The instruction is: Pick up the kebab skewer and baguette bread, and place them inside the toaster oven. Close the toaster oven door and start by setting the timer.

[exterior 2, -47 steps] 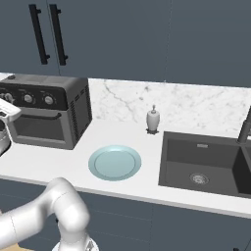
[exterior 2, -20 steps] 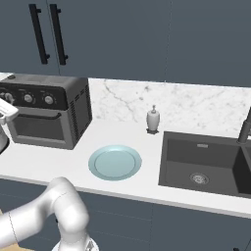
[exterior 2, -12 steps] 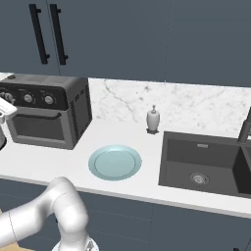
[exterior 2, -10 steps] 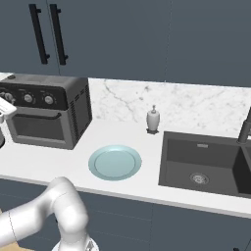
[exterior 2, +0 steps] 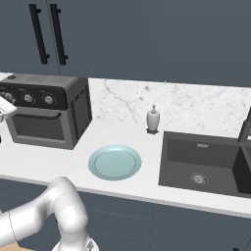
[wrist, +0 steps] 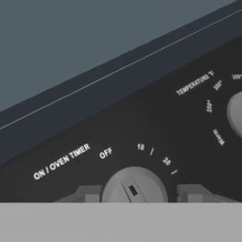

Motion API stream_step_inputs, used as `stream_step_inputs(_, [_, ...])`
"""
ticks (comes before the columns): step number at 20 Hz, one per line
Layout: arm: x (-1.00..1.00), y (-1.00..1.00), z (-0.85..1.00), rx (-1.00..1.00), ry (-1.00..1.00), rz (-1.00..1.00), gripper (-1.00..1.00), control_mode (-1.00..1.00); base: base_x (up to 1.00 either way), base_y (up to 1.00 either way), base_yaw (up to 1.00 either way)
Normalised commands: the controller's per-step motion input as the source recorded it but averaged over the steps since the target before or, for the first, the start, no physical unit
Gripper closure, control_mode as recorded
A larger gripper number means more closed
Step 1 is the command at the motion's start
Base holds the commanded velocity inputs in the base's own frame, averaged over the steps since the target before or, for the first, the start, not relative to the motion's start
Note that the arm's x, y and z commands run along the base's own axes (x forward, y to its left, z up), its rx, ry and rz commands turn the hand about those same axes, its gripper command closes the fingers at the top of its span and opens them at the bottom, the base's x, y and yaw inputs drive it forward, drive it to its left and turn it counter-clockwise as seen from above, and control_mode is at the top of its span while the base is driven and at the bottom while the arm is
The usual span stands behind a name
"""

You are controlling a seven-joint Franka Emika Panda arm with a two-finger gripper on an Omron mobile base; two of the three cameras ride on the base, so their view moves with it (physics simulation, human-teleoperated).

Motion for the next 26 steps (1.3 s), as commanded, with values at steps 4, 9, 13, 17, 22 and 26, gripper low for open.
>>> stream_step_inputs(4, [-0.15,0.0,0.38,0.51,0.0,-0.22,1.0,-1.0,0.0,0.0,0.0])
stream_step_inputs(9, [-0.23,0.0,0.51,0.49,0.0,-0.26,1.0,-1.0,0.0,0.0,0.0])
stream_step_inputs(13, [-0.27,0.0,0.57,0.51,0.0,-0.31,1.0,-1.0,0.0,0.0,0.0])
stream_step_inputs(17, [-0.37,-0.01,0.46,0.52,0.0,-0.33,1.0,-1.0,0.0,0.0,0.0])
stream_step_inputs(22, [-0.33,-0.08,0.38,0.52,0.0,-0.35,1.0,-1.0,0.0,0.0,0.0])
stream_step_inputs(26, [-0.29,-0.01,0.57,0.53,0.01,-0.4,1.0,-1.0,0.0,0.0,0.0])
